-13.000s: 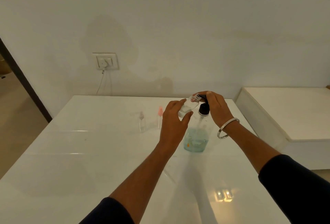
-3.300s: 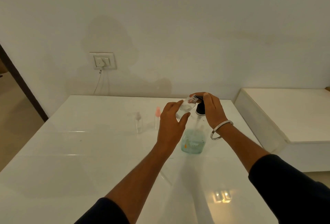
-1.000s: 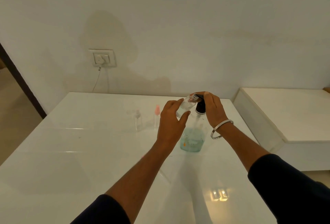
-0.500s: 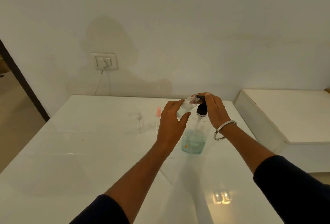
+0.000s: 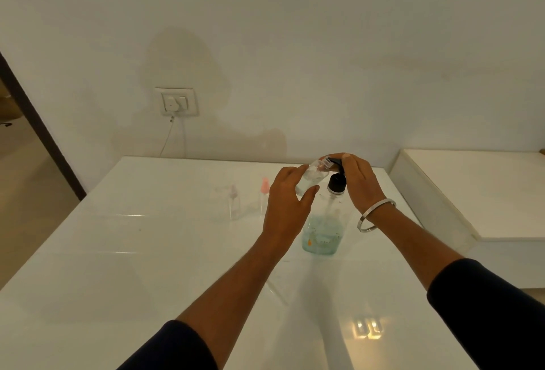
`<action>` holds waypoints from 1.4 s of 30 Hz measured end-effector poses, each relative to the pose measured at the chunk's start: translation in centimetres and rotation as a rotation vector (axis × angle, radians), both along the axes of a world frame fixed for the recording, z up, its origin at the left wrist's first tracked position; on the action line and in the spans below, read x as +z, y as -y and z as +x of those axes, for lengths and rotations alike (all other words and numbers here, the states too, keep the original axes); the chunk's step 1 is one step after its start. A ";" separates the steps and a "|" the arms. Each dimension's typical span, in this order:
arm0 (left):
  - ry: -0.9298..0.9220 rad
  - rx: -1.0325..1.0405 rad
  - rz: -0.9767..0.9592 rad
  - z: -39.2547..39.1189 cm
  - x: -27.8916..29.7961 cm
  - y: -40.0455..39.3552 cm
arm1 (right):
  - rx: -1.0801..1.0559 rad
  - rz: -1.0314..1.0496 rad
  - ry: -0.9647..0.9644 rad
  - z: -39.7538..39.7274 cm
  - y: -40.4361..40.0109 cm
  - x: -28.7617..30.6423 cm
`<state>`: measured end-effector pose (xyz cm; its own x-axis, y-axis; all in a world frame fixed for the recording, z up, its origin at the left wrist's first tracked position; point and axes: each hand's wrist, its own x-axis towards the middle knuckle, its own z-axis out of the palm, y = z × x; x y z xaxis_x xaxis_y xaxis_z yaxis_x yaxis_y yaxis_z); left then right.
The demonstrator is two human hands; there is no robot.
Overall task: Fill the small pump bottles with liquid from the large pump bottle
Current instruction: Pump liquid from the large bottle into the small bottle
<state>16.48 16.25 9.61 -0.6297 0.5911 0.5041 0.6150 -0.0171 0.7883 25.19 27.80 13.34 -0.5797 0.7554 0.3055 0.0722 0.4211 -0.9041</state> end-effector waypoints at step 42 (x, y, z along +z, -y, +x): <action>0.005 0.006 -0.019 0.1 -0.6 -0.1 | -0.015 -0.012 -0.021 -0.2 0.2 -0.4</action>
<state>16.63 16.38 9.02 -0.6358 0.5971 0.4892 0.6108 0.0017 0.7918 24.98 27.63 12.97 -0.5619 0.7676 0.3083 0.0589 0.4089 -0.9107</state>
